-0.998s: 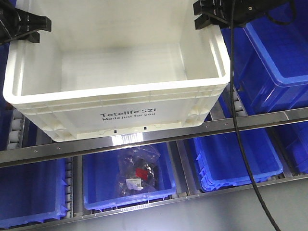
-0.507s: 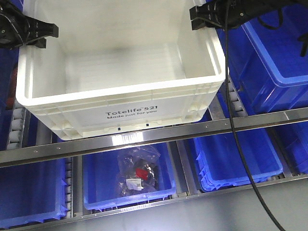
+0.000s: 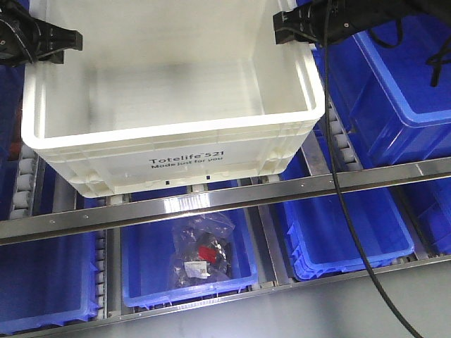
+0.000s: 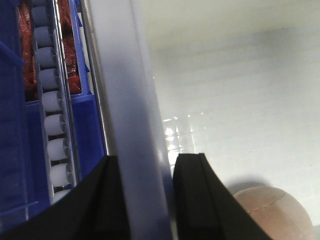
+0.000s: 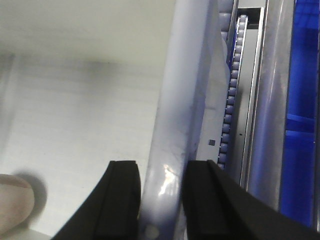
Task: Place moving items into box and shelve
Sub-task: 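Push the crate with both grippers farther over the shelf rail, then lower the crate with both grippers onto the shelf slot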
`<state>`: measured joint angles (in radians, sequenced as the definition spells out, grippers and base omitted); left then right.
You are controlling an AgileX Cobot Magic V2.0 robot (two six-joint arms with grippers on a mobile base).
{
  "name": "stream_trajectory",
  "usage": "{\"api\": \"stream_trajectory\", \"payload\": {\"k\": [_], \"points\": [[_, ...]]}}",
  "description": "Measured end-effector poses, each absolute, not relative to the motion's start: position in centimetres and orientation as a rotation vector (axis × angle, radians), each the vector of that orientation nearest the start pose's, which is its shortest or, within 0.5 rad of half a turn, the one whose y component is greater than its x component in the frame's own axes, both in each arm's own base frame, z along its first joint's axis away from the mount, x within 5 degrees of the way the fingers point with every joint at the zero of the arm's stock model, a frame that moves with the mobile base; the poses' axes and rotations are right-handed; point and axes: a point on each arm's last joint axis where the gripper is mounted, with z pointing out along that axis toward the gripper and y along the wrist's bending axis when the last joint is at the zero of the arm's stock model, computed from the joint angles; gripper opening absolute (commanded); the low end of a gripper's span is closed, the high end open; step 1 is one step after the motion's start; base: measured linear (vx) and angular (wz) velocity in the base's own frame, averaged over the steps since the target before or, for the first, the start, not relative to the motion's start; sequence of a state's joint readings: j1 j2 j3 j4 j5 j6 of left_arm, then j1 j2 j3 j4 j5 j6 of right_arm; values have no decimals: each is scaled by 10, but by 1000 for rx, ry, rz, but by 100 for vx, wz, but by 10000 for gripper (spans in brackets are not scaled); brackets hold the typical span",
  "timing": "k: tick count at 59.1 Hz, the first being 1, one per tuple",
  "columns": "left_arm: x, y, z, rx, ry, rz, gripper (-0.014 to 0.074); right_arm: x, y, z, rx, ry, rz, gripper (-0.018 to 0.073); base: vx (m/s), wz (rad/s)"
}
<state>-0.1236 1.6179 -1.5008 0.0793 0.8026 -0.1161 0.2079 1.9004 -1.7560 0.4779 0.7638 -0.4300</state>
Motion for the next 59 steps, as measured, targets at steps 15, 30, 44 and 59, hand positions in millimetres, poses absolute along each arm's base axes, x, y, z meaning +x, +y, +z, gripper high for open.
{"api": "stream_trajectory", "payload": {"k": [15,30,44,59], "points": [[373,-41,342,55,2389,-9,-13,432,120,315,-492,2284,437,-11,0,0],[379,-41,337,57,2380,-10,-13,435,120,311,-486,2282,429,-11,0,0],[379,-43,335,43,2398,-34,-13,438,120,309,-495,2263,411,-11,0,0],[382,-44,326,30,2426,-57,-13,443,119,306,-487,2232,390,-11,0,0]]}}
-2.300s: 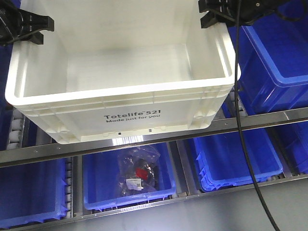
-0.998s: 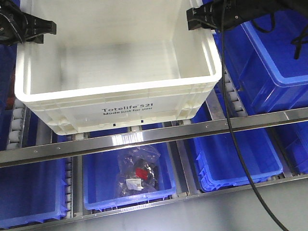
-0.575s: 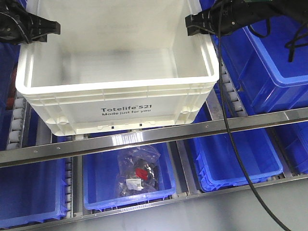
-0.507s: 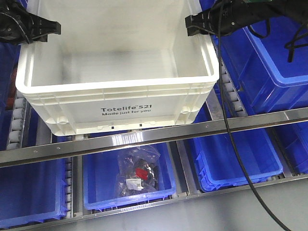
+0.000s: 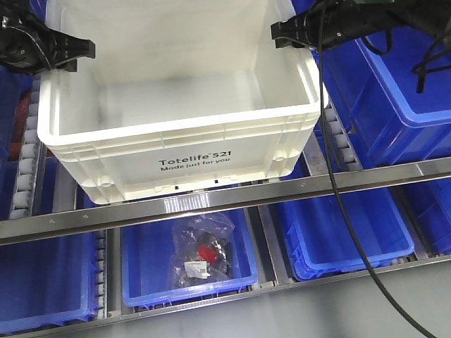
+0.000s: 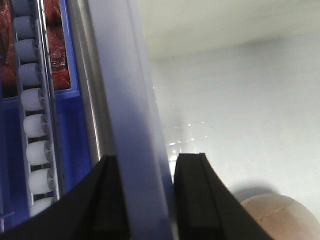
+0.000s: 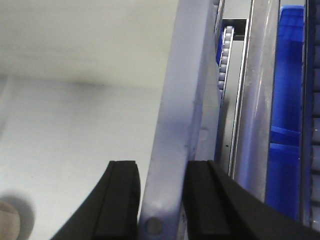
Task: Place moving items into box and shelve
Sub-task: 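Lower the crate with both grippers onto the shelf slot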
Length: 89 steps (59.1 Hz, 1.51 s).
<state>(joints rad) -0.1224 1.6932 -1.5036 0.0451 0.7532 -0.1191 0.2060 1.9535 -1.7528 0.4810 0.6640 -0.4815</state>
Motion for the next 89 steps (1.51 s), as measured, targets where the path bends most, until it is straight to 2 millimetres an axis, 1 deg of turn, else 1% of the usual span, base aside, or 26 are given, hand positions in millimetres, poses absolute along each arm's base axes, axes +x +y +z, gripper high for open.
{"api": "stream_trajectory", "payload": {"k": [28,37,40,46,61,68,74,89], "points": [[384,-44,323,34,2423,-48,-12,445,120,304,-489,2233,392,-11,0,0],[386,-44,323,35,2414,-49,8,446,120,303,-487,2235,391,15,0,0],[386,-44,322,35,2413,-49,26,446,120,303,-486,2233,390,41,0,0],[387,-44,322,35,2410,-50,78,446,120,303,-489,2232,389,129,0,0],[388,-43,321,47,2402,-29,245,445,121,303,-507,2224,393,466,0,0],[391,-44,320,45,2388,-31,305,445,124,303,-511,2220,404,574,0,0],[392,-45,320,48,2376,-32,322,445,126,304,-503,2207,406,608,0,0],[394,-49,322,47,2336,-24,323,448,121,306,-463,2187,410,592,0,0]]}}
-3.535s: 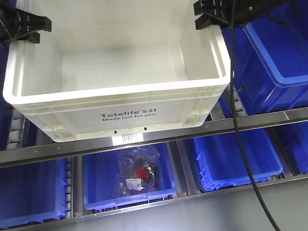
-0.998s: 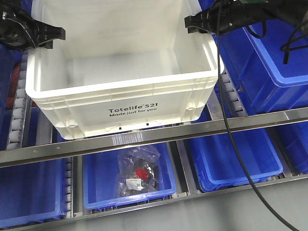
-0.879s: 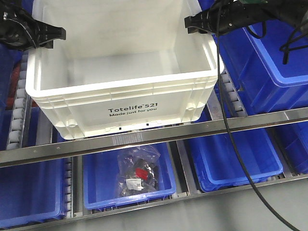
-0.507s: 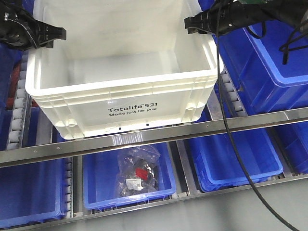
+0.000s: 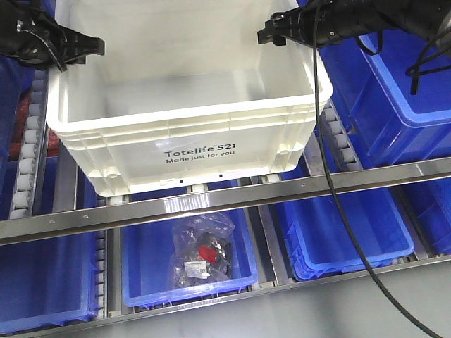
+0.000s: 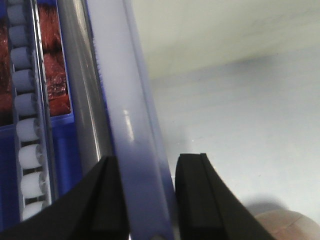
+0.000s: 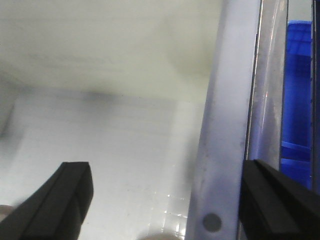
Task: Place moving items into box and shelve
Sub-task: 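Lower the crate with both grippers onto the shelf slot, then open both grippers and lift them off the crate walls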
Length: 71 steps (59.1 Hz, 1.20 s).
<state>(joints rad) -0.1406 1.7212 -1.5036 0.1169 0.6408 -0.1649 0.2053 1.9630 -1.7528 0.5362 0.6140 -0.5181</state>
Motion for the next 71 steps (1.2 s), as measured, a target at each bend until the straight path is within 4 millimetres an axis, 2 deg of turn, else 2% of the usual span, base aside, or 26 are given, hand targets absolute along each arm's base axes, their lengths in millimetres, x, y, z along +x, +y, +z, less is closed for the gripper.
{"api": "stream_trajectory", "payload": {"k": [12,25,40,56,62,71], "points": [[394,-49,324,34,2326,-11,323,447,120,306,-459,2203,435,591,0,0],[394,-46,323,60,2334,45,323,444,121,302,-567,2221,414,591,0,0],[392,-45,322,106,2350,125,323,441,121,312,-642,2177,345,591,0,0],[392,-46,323,126,2348,154,323,445,120,317,-597,2130,318,591,0,0],[392,-46,323,93,2345,149,323,445,120,318,-582,2127,324,591,0,0],[393,-45,325,-77,2321,85,323,445,120,319,-576,2128,326,591,0,0]]}}
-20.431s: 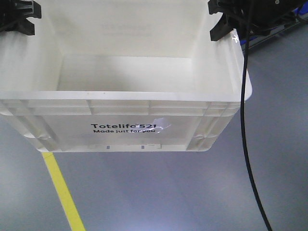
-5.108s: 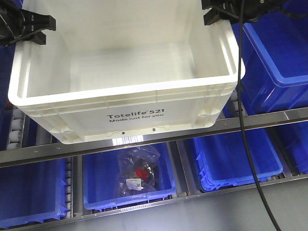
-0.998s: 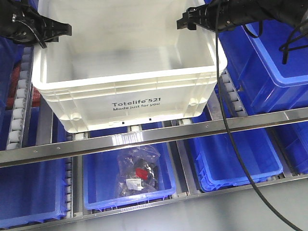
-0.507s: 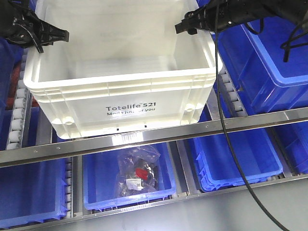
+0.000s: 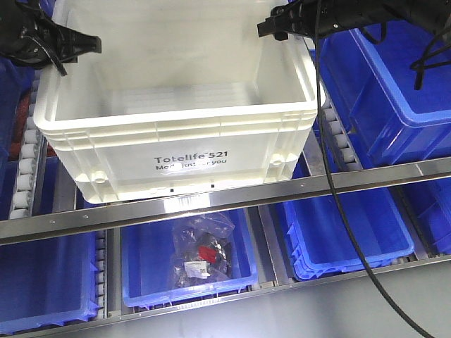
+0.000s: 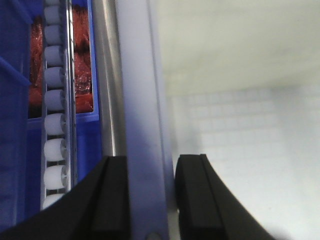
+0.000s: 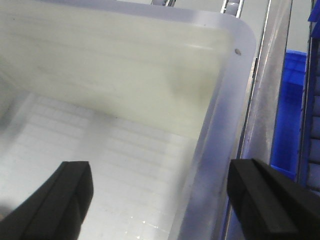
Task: Place moving items into box and shelve
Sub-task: 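Open both grippers and lift them off the crate walls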
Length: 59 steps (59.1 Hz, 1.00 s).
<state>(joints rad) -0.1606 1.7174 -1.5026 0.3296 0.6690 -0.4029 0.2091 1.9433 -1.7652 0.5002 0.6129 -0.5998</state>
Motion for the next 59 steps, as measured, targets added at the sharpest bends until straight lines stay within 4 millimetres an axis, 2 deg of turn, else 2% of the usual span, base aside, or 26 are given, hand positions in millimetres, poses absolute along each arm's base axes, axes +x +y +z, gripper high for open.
{"api": "stream_trajectory", "payload": {"k": [30,44,50,59], "points": [[392,-45,340,-65,2232,75,330,447,120,320,-558,2108,316,591,0,0],[381,-41,366,-27,2133,111,330,448,116,322,-565,2099,250,591,0,0],[376,-39,375,-16,2110,138,330,449,110,326,-512,2096,226,591,0,0],[374,-36,374,-15,2134,172,330,450,100,331,-413,2092,234,591,0,0]]}}
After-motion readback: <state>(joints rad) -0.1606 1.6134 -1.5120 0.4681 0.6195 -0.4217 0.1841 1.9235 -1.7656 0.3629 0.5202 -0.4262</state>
